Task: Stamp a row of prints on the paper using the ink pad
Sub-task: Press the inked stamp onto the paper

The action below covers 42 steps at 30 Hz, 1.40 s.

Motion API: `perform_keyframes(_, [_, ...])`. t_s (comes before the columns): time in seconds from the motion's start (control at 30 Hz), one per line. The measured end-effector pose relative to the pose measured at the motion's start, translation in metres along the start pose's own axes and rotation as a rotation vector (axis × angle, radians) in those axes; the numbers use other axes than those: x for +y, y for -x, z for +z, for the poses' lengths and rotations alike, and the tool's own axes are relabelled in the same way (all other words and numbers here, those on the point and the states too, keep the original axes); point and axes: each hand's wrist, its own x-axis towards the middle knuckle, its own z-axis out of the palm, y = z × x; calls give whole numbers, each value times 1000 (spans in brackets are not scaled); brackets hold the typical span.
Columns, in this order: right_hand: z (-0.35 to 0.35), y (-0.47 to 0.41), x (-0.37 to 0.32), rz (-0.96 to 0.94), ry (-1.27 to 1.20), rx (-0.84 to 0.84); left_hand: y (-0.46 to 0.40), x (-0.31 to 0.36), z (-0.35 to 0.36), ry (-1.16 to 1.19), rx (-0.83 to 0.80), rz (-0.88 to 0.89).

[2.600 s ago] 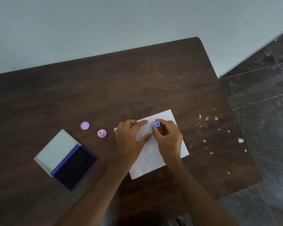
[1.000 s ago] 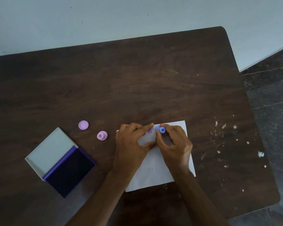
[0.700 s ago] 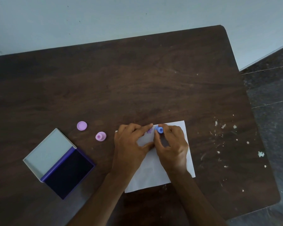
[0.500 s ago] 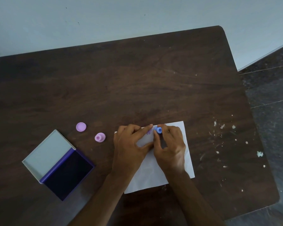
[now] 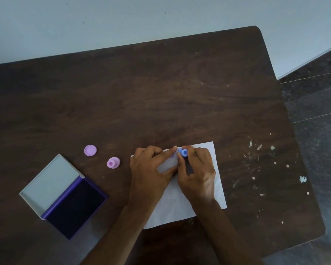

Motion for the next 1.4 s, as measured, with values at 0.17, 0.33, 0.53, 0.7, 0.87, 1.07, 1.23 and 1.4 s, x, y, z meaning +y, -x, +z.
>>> perform_keyframes(0.17, [-2,-1,0,-17,8,1,1,-3,4,-18,28,18])
perform_keyframes(0.33, [-2,0,-1,-47,13,18,2,-4,6,3,78,38])
perform_keyframes(0.53, [-8,-3,-4,-23,-26,29,1,-6,5,-3,54,29])
perform_keyframes(0.7, [-50,-4,-11,383,-525,100,0,1,1,-42,-1,-65])
perform_keyframes(0.87, [-67,12,-30,724,-951,-22,3,8,-3,-83,-12,-41])
perform_keyframes(1.07, [-71,17,-52,913,-1111,-72,20,22,-22,-7,-2,-20])
perform_keyframes(1.23, [-75,19,-80,1027,-1200,-209,69,16,-60,23,90,-64])
perform_keyframes(1.4, [-71,27,-113,1235,-1395,-313,103,-6,-91,58,67,-256])
